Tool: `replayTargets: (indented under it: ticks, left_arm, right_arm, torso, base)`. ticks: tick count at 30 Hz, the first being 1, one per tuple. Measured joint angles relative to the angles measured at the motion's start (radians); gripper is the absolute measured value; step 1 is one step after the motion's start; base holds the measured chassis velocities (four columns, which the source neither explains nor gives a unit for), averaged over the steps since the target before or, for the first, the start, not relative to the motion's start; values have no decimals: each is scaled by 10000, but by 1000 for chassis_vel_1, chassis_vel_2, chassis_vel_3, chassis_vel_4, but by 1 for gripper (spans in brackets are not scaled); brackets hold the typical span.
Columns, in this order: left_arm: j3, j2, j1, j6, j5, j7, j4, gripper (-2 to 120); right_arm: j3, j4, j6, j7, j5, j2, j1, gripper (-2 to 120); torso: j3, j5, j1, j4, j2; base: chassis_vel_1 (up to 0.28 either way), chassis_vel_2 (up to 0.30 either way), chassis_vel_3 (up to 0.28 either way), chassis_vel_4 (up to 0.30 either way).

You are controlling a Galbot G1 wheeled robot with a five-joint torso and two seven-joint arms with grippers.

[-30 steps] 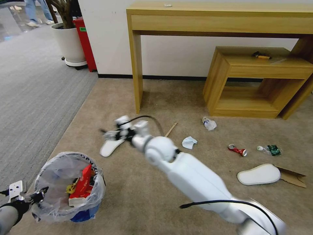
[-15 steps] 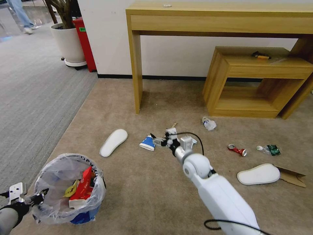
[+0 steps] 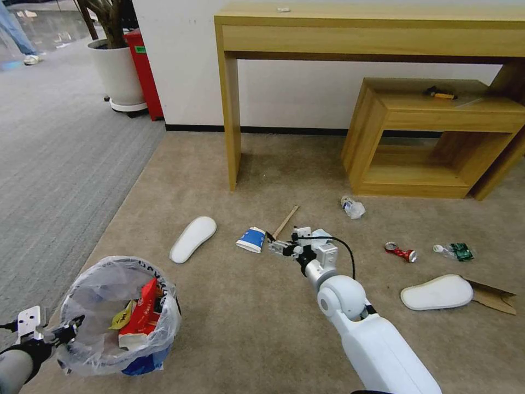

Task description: Pick up the trash bin and place the garbage on the floor into it.

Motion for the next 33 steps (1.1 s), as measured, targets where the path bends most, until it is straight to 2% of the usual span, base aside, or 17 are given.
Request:
replayTargets:
  ticks: [13,33]
  left_arm:
    - [-9,-32,49,0,106,151,-82,0]
    - [-97,-69,128,0,147,346,-165,0]
  right_arm:
    - [508,425,34,-27,-148,-39,-615,100]
    - [457,619,12,5,-247,-12,-837,100]
  torso:
    - [0,-1,0,1,0]
    - [1,0,1,1,0]
  base:
    - [95,90,-97,-102]
    - [111,111,-110,-113]
